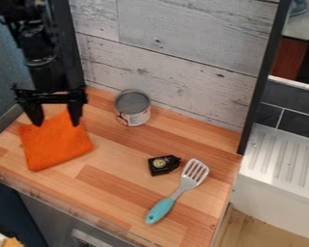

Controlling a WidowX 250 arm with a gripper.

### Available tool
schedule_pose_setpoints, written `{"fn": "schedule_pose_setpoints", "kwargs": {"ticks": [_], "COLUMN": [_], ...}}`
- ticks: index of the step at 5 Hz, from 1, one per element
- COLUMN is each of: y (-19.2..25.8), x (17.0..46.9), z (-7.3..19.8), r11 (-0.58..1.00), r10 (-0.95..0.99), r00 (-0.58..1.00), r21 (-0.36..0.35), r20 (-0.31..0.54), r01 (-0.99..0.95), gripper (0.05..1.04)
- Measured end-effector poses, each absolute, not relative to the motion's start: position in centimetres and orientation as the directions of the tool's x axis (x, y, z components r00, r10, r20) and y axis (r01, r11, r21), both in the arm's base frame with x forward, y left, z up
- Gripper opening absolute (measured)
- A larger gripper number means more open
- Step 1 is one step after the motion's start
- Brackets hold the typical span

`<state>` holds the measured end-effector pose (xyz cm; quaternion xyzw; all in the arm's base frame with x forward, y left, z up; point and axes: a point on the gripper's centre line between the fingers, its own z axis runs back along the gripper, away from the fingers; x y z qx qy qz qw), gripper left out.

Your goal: Push the orange cloth to the left side of the blue spatula

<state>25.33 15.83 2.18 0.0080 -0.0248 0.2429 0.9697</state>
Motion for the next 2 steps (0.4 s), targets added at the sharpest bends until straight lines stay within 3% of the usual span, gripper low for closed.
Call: {"fn": "schedule_pose_setpoints", "kwargs": {"ticks": [2], "y": [19.0], "x": [26.9], "z": [-1.9], "r11": [0.823], "r10": [0.564], "r00": [0.821], "r21": [0.020], "r20": [0.091], "r01": [-0.568], "gripper": [0.999]}}
